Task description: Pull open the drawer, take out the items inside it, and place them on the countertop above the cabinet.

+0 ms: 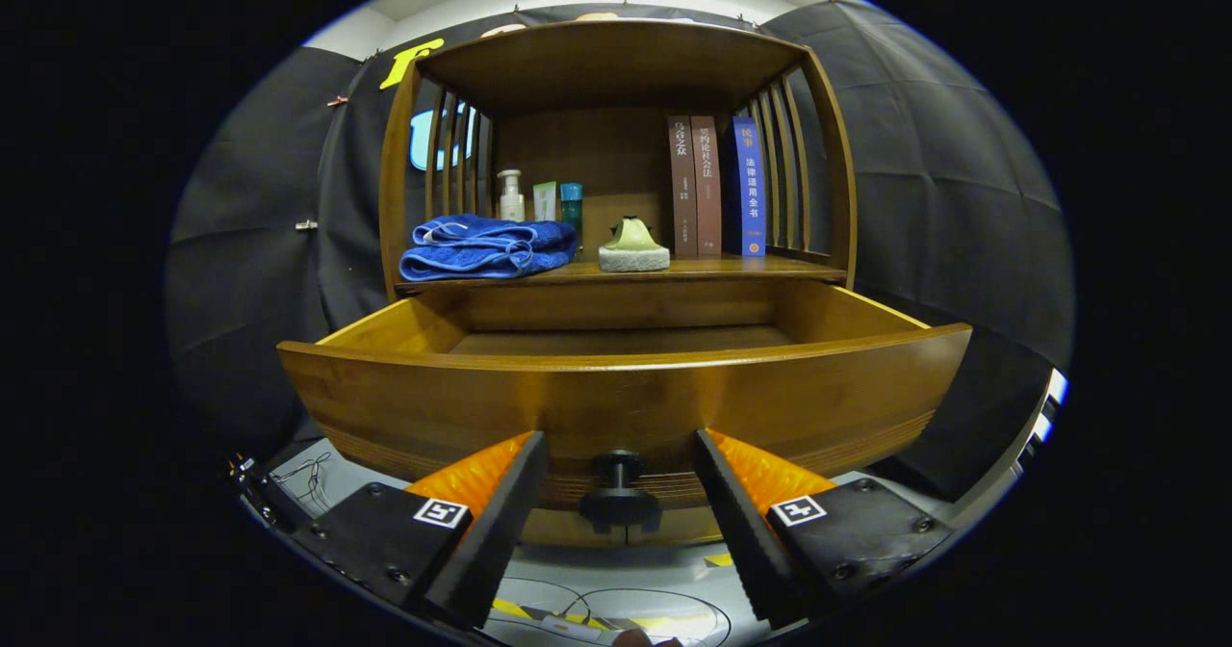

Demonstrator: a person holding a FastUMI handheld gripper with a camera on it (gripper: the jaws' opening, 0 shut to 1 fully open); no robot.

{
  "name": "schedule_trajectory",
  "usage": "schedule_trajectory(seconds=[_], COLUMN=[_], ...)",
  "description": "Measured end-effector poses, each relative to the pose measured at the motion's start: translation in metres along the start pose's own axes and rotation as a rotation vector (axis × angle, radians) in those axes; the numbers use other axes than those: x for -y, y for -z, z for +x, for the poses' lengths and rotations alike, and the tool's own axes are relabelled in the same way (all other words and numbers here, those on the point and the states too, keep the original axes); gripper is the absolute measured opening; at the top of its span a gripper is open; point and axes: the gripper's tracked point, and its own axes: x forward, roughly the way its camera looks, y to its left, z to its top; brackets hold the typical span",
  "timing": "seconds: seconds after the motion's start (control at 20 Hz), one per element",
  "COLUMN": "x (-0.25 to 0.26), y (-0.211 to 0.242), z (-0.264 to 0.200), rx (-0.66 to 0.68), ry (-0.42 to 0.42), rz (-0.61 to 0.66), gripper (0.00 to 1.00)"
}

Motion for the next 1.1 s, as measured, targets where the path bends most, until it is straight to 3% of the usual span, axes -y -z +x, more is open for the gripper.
schedule_trajectory(seconds=[0.35,1.1], x=[-0.001,-0.002], y=[-0.001,-0.028], z=[0.006,0.079], rx=[0.01,0.039], ry=[0.015,-0.001], rz=[-0.012,0.035], gripper=[0.99,0.99])
